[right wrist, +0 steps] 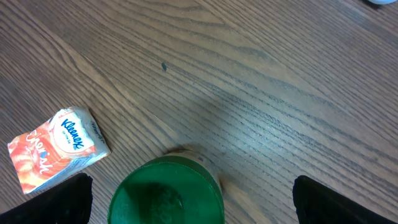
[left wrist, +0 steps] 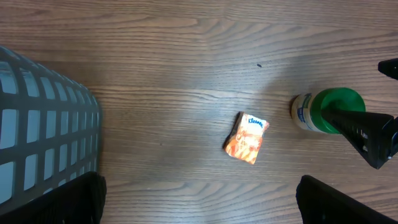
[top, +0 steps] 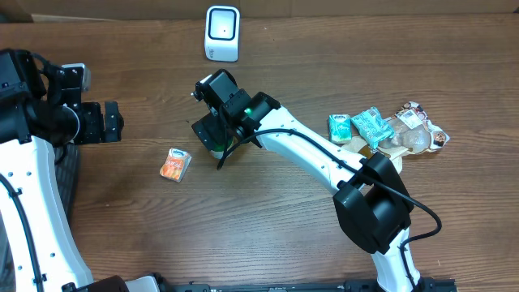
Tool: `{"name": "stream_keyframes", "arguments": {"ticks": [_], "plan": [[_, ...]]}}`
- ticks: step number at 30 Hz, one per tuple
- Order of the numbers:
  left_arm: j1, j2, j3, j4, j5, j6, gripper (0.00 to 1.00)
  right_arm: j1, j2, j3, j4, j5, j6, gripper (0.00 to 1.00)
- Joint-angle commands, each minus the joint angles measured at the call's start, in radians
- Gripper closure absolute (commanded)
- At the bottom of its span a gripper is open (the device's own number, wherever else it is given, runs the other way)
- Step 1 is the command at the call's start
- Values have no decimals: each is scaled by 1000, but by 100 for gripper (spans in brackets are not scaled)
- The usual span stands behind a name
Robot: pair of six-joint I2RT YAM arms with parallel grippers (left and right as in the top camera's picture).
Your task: Scan the item barcode
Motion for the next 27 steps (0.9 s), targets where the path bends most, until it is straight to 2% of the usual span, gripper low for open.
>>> {"name": "stream_keyframes", "arguments": {"ticks": [1, 27], "plan": [[4, 8, 10, 4, -5, 25, 0, 1, 13, 0, 5, -1, 0, 0], [4, 8, 10, 4, -5, 26, 0, 1, 66, 0, -8, -14, -4, 0]]}}
